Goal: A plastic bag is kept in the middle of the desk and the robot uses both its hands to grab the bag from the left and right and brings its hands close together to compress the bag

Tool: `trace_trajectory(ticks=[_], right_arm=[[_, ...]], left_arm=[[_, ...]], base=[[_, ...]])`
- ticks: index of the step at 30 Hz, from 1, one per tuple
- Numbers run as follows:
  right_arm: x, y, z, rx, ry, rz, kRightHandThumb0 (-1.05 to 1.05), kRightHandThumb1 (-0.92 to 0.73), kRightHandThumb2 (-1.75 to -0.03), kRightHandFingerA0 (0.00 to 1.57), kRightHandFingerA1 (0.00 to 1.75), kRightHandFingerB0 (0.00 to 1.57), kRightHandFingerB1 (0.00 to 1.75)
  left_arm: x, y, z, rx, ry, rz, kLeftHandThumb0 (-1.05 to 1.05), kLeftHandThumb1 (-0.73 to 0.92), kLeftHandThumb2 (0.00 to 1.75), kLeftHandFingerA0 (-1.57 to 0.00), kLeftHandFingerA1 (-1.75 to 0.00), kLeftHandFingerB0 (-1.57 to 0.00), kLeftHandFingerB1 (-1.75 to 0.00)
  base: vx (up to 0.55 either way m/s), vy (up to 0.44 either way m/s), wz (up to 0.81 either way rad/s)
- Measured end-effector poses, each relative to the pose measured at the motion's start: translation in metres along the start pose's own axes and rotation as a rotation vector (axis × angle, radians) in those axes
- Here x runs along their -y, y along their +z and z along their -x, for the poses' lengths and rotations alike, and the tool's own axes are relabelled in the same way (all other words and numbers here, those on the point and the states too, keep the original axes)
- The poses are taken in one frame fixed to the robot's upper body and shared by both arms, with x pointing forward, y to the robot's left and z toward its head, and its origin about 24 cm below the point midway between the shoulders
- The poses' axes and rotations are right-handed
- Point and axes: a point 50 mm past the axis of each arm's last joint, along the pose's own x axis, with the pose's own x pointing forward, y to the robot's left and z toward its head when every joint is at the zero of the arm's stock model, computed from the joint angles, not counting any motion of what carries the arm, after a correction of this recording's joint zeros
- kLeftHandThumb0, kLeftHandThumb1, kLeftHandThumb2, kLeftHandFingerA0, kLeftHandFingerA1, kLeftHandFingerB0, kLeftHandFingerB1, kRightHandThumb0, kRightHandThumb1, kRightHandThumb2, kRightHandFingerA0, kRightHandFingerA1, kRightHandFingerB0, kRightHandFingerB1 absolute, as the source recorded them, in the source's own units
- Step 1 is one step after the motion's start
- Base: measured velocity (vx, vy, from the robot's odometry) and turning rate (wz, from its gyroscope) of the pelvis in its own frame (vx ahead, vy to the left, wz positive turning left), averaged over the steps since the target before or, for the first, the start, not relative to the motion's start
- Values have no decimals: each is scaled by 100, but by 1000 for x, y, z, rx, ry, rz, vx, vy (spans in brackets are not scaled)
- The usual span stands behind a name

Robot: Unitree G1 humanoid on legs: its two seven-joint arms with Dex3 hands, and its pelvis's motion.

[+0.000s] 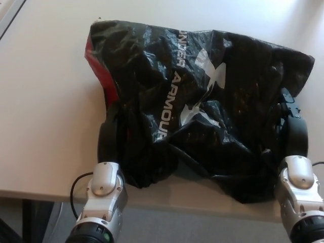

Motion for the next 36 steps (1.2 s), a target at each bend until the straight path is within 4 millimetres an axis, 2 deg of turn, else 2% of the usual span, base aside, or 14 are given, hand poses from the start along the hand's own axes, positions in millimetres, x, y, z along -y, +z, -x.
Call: trace_trajectory(ticks=[5,7,8,9,10,12,14,15,16,17,20,21,35,36], right_arm=[[-37,-4,14,47,179,31,-90,-86,-124,0,16,0,11],[-65,-3,24,74,311,57,-85,-92,-86,0,26,0,17],[-72,-1,27,88,351,69,-89,-92,-128,0,16,0,9],[-78,0,29,99,380,80,-89,-92,-128,0,16,0,9],[-95,5,35,134,465,103,-87,-92,-86,1,28,0,16],[-106,10,39,163,524,117,-93,-88,-125,1,27,0,10],[-112,13,43,179,565,104,-81,-79,-122,2,43,0,21],[-116,14,46,188,584,100,-90,-84,-122,8,36,7,14],[-118,15,48,193,598,98,-92,-84,-121,7,31,6,12],[-120,15,49,195,607,93,-92,-85,-123,0,24,0,9],[-127,15,55,190,657,68,-93,-85,-123,0,24,0,8],[-128,15,56,187,670,62,-94,-87,-123,1,23,0,7],[-129,13,57,158,692,-5,-98,-88,-126,0,16,0,4],[-128,13,57,156,691,-11,-98,-87,-124,0,17,0,4]], left_arm=[[-2,-1,1,1,3,7,-87,87,118,0,-1,0,0],[-2,-2,2,8,-3,8,-84,83,115,0,-1,0,0],[-2,-2,2,10,-5,8,-83,82,113,0,-1,0,0],[-2,-2,2,11,-5,8,-83,82,113,0,-1,0,0],[-2,-3,3,15,-5,8,-85,84,117,0,-1,0,0],[-3,-3,3,15,-5,12,-81,85,110,0,-6,0,-5],[-3,-4,5,19,-12,-21,-77,91,128,0,-20,-1,-19],[-4,-5,5,17,-21,-43,-84,92,97,-4,-22,-10,-23],[-3,-6,5,13,-26,-51,-67,84,122,0,-33,-8,-32],[-3,-6,5,11,-27,-53,-75,92,93,-6,-27,-10,-24],[2,-6,5,6,-33,-75,-75,92,91,-6,-23,-12,-24],[4,-5,5,10,-34,-75,-75,91,123,0,-26,-12,-30],[30,-7,15,24,-47,-66,-72,92,125,0,-20,-11,-24],[31,-7,16,22,-48,-69,-74,91,94,-3,-20,-8,-22]], base=[[0,0,0],[0,0,0],[0,0,0],[0,0,0],[0,0,0],[0,0,0],[0,0,0],[0,0,0],[0,0,0],[0,0,0],[0,0,0],[0,0,0],[0,0,0],[0,0,0]])
